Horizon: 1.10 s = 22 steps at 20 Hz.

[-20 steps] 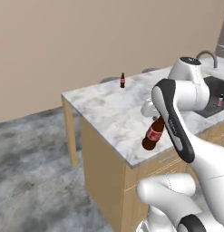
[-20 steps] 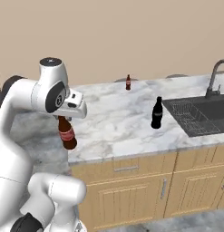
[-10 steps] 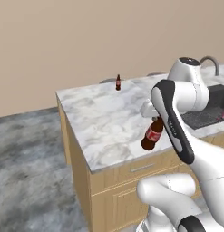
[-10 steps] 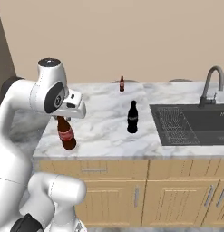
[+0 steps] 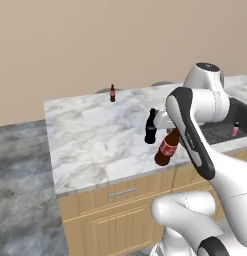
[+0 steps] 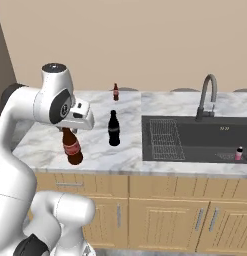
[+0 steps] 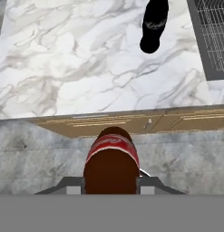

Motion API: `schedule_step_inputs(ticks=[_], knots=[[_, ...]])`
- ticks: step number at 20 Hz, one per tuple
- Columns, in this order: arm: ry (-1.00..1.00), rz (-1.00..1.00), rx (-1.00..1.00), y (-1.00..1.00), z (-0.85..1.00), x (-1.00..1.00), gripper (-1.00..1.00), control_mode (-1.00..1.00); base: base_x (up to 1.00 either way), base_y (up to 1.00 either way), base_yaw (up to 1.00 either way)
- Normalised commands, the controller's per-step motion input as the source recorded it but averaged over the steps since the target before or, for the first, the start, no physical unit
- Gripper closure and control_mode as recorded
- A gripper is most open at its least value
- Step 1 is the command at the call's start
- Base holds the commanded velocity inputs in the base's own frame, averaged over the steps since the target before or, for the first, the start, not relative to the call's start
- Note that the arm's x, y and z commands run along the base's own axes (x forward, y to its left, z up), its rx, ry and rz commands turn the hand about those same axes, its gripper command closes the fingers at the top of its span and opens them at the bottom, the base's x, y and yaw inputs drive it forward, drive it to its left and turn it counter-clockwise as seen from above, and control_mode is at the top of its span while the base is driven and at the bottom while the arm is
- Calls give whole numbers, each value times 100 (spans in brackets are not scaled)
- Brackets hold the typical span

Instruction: Place the large bottle from the dining counter next to the other large bottle outside the sink, and place the small bottle from the dining counter next to the other small bottle inside the sink.

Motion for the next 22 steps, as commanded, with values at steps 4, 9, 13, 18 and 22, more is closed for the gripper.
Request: schedule_step_inputs(ticks=[4,9,13,18,22], knots=[[0,0,0,0,0,0,100,100,-11,-37,0],[0,0,0,0,0,0,100,100,0,-28,0],[0,0,0,0,0,0,100,100,0,-51,0],[0,0,0,0,0,0,100,100,0,-65,0],[0,0,0,0,0,0,100,100,40,-14,0]])
